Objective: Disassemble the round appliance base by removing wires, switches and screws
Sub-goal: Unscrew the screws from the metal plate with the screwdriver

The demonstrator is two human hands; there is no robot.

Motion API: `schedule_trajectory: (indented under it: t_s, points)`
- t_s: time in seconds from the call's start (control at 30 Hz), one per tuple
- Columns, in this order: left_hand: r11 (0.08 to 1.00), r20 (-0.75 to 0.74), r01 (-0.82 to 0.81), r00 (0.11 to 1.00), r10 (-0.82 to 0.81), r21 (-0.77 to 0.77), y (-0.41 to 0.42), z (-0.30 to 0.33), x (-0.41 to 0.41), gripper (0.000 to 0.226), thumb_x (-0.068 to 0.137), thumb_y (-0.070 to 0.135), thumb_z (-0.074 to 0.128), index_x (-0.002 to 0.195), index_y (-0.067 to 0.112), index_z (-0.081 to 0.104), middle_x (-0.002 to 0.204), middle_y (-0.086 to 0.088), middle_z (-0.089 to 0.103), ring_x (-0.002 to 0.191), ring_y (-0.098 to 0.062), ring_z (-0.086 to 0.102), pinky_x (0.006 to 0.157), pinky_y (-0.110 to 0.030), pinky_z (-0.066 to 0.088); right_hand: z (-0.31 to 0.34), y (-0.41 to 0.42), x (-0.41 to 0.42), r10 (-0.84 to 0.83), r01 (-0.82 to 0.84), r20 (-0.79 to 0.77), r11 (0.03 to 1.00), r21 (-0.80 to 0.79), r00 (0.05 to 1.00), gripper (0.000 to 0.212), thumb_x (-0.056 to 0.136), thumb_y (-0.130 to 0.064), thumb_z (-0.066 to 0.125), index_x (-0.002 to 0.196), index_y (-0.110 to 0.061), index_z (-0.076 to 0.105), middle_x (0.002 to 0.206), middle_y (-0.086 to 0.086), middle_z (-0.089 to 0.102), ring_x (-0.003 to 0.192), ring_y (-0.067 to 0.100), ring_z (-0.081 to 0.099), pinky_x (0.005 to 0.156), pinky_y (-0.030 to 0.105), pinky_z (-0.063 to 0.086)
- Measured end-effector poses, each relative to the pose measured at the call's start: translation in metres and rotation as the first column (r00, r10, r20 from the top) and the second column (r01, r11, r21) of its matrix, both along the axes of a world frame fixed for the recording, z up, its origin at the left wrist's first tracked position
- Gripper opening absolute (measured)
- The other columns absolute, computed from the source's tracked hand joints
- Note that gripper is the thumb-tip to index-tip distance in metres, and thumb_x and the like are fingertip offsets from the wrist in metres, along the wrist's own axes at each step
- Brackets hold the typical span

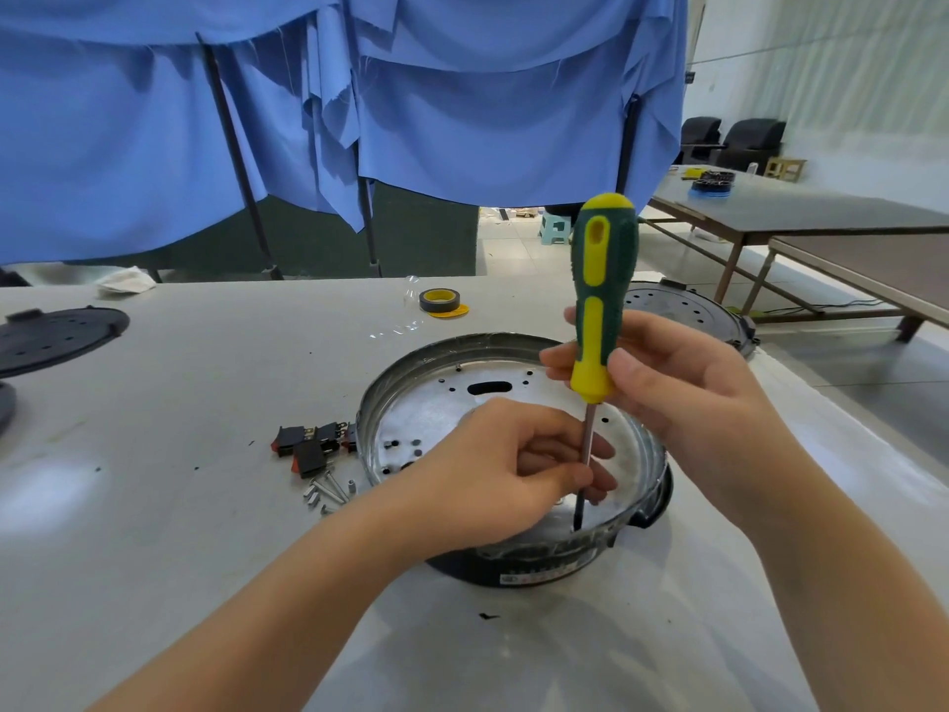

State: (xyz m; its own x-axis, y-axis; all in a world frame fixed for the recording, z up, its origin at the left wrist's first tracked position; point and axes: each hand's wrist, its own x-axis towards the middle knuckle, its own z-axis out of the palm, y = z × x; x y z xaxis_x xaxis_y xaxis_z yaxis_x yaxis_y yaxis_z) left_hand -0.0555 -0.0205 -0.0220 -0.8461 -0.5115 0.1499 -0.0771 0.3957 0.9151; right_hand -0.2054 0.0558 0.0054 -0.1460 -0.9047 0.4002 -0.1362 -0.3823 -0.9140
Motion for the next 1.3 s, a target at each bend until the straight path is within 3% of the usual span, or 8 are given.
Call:
schedule_trajectory:
  t_s: [0.27, 0.5, 0.67, 0.77, 0.9, 1.0, 1.13, 1.3]
  points:
    - [0.983, -0.007, -0.139, 0.990, 0.139, -0.118, -0.002, -0.003, -0.004, 0.017, 0.070, 0.021, 0.083, 0.071, 0.026, 0.067, 0.069, 0.006, 0.072, 0.065, -0.007, 0.069, 0.068, -0.019, 0.056, 0.001, -0.001, 0.009, -0.089, 0.087, -0.037, 0.995, -0.041, 0.995, 0.039, 0.059, -0.030, 0.075, 0.097, -0.027, 0.068, 0.081, -0.003, 0.074, 0.077, 0.010, 0.070, 0.070, 0.015, 0.053]
    - [0.999, -0.060, -0.006, 0.998, 0.008, 0.049, -0.001, 0.002, -0.001, 0.020, 0.090, 0.005, 0.060, 0.103, 0.018, 0.068, 0.092, 0.006, 0.075, 0.091, -0.007, 0.071, 0.085, -0.019, 0.054, -0.001, -0.001, 0.005, 0.020, -0.020, 0.016, 1.000, 0.015, 1.000, 0.033, 0.080, -0.022, 0.061, 0.108, -0.006, 0.056, 0.102, 0.002, 0.074, 0.096, 0.020, 0.071, 0.075, 0.025, 0.057]
    - [0.996, -0.084, -0.013, 0.996, 0.020, 0.083, -0.001, 0.003, 0.000, 0.020, 0.089, 0.002, 0.061, 0.090, 0.019, 0.070, 0.080, 0.002, 0.076, 0.082, -0.012, 0.073, 0.079, -0.018, 0.054, -0.002, -0.002, -0.001, 0.052, -0.051, -0.006, 0.998, 0.043, 0.999, 0.027, 0.087, -0.028, 0.051, 0.106, -0.029, 0.071, 0.109, -0.004, 0.071, 0.108, 0.014, 0.064, 0.094, 0.026, 0.050]
    - [0.997, -0.098, -0.039, 0.994, 0.046, 0.070, -0.002, 0.002, -0.001, 0.019, 0.085, 0.003, 0.067, 0.085, 0.021, 0.072, 0.078, 0.003, 0.076, 0.079, -0.013, 0.074, 0.077, -0.019, 0.055, -0.002, -0.002, -0.001, 0.028, -0.026, -0.038, 0.999, 0.037, 0.999, 0.026, 0.080, -0.036, 0.058, 0.103, -0.039, 0.071, 0.110, -0.009, 0.070, 0.104, 0.009, 0.065, 0.090, 0.021, 0.051]
    - [0.997, -0.133, -0.075, 0.988, 0.077, 0.018, -0.003, 0.001, -0.002, 0.018, 0.078, 0.005, 0.074, 0.077, 0.023, 0.074, 0.077, 0.001, 0.076, 0.073, -0.014, 0.074, 0.073, -0.018, 0.056, -0.002, -0.003, 0.001, -0.072, 0.071, -0.026, 0.997, -0.037, 0.997, 0.032, 0.067, -0.028, 0.078, 0.098, -0.025, 0.071, 0.091, 0.000, 0.073, 0.084, 0.010, 0.068, 0.074, 0.018, 0.053]
    - [0.991, -0.145, -0.125, 0.982, 0.118, -0.040, -0.004, 0.000, -0.002, 0.015, 0.072, 0.009, 0.080, 0.071, 0.021, 0.072, 0.074, -0.001, 0.075, 0.069, -0.015, 0.073, 0.071, -0.022, 0.058, -0.001, -0.002, 0.001, -0.035, 0.035, 0.014, 0.999, -0.035, 0.999, 0.031, 0.072, -0.023, 0.066, 0.103, -0.016, 0.064, 0.092, 0.000, 0.075, 0.090, 0.015, 0.071, 0.078, 0.022, 0.055]
    - [0.991, -0.134, -0.131, 0.983, 0.125, -0.038, -0.006, 0.000, -0.003, 0.014, 0.071, 0.012, 0.082, 0.072, 0.015, 0.069, 0.073, -0.005, 0.074, 0.068, -0.018, 0.073, 0.073, -0.030, 0.060, 0.000, 0.000, 0.003, 0.028, -0.028, -0.006, 1.000, -0.004, 1.000, 0.028, 0.083, -0.023, 0.058, 0.109, -0.015, 0.063, 0.101, 0.002, 0.074, 0.101, 0.016, 0.068, 0.085, 0.022, 0.053]
    - [0.997, -0.093, -0.071, 0.993, 0.070, -0.009, -0.004, 0.001, -0.001, 0.007, 0.082, 0.012, 0.073, 0.086, 0.016, 0.072, 0.081, -0.002, 0.075, 0.078, -0.013, 0.073, 0.081, -0.027, 0.058, -0.001, -0.002, 0.004, -0.125, 0.123, -0.061, 0.992, -0.038, 0.990, 0.028, 0.069, -0.031, 0.069, 0.096, -0.022, 0.070, 0.096, 0.004, 0.073, 0.086, 0.010, 0.069, 0.079, 0.021, 0.054]
